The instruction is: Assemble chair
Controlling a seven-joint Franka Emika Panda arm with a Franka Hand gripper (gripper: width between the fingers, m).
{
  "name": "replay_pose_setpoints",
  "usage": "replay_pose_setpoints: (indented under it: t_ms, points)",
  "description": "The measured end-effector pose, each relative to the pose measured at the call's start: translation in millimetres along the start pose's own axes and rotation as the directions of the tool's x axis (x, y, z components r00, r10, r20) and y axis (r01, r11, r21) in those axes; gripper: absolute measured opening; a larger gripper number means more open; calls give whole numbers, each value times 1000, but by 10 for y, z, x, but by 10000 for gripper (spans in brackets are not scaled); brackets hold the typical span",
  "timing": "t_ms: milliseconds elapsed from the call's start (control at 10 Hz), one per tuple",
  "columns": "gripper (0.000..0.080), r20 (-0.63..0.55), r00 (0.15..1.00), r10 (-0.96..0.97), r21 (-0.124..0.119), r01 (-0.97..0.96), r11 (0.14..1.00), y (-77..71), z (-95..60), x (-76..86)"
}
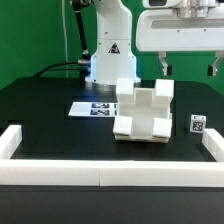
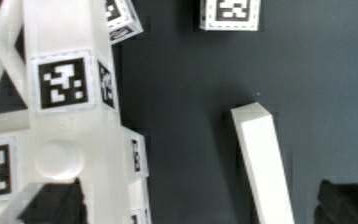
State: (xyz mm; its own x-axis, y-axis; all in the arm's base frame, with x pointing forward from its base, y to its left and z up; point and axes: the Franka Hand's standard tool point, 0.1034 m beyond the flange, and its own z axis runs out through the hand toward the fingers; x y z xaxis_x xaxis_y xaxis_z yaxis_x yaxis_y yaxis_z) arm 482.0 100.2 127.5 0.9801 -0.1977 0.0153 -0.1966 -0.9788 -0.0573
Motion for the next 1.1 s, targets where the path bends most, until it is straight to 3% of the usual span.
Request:
replay_pose_setpoints:
  t_ms: [200,400,800,1000,1100]
  points:
    - [649,-4,999,-39,-11,39,999,273,8,104]
    - [649,-6,997,-73,-18,73,997,443,12,198]
    - [649,-5,996,-94,-19,94,995,444,14,198]
    - [649,-14,988,-153,-27,152,988,656,-14,352]
    - [649,-19,987,-159,-31,158,987,674,-15,416]
